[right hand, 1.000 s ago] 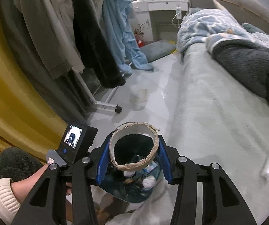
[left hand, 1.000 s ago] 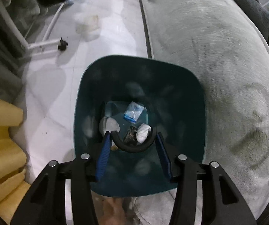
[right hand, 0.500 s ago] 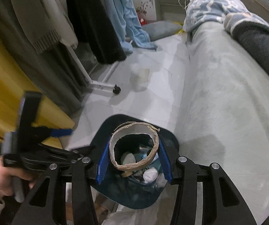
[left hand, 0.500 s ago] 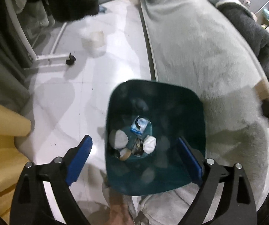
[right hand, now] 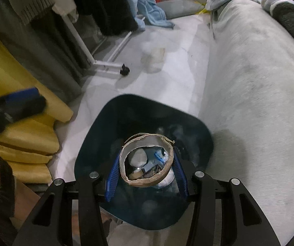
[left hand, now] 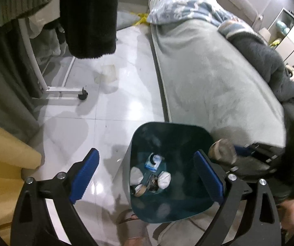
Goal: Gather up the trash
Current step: 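Open both grippers to drop the clip and tape roll into the wastebasket, then move both grippers back over the bubble-wrap rolls on the bed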
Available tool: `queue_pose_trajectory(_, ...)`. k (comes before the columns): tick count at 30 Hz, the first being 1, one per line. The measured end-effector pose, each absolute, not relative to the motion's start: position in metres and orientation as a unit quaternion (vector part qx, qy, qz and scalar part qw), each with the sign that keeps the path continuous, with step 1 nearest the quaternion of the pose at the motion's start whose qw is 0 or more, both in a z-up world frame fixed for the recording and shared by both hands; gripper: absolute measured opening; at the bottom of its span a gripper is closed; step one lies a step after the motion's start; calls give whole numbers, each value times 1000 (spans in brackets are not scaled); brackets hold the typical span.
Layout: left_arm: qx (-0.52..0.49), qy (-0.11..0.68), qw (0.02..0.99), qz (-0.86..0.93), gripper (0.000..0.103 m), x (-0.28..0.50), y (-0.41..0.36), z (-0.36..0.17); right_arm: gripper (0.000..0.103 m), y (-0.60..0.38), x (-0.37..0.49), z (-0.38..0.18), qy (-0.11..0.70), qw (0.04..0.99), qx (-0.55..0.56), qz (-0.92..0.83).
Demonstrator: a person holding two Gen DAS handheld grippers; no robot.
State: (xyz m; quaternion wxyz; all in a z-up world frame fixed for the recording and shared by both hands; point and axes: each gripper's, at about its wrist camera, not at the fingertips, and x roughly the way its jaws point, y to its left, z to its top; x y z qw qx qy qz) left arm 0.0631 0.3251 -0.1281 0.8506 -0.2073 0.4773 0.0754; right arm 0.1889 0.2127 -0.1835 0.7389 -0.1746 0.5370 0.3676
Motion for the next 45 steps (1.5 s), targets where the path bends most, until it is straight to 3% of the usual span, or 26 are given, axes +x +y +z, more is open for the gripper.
queue_pose_trajectory(10, -178, 377, 907, 56, 95, 54, 315, -61, 52, 218, 181, -212, 565, 718, -200, 353)
queue_pose_trajectory(15, -165, 331, 928, 46, 95, 49, 306, -25, 76, 218, 181, -204, 564, 720, -193, 355)
queue_pose_trajectory(24, -110, 270, 956, 43, 96, 41, 274, 19, 89, 212, 177, -162, 534, 743, -163, 370)
queue_pose_trajectory(45, -92, 245, 965, -15, 96, 72, 176, 48, 92, 95, 204, -82, 437, 824, -97, 347)
